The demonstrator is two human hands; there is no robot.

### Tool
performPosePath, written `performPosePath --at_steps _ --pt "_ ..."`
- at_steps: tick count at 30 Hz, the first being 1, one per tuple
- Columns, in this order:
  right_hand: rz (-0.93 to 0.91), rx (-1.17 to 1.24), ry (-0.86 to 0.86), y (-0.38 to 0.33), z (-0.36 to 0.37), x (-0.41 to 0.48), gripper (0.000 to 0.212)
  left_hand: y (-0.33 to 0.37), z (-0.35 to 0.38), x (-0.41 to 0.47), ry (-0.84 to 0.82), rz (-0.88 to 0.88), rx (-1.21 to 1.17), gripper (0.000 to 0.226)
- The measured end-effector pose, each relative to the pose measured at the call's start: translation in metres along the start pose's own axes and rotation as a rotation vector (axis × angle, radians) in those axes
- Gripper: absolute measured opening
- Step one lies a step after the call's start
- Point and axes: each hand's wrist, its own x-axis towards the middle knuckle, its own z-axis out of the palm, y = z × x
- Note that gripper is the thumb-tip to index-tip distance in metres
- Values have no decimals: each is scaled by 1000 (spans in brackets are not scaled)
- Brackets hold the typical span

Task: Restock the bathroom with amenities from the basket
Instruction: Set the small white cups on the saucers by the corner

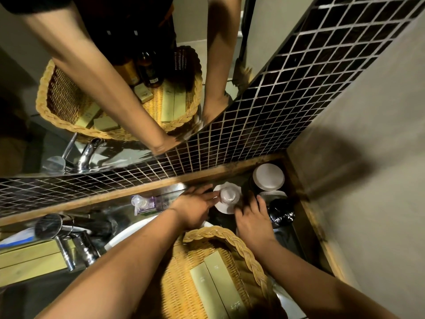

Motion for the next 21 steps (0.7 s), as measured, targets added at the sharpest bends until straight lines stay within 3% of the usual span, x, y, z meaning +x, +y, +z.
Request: performPosePath --at_steps 21 --pt "-18 -32 20 0 1 3 64 2 0 -2 26 -12 31 67"
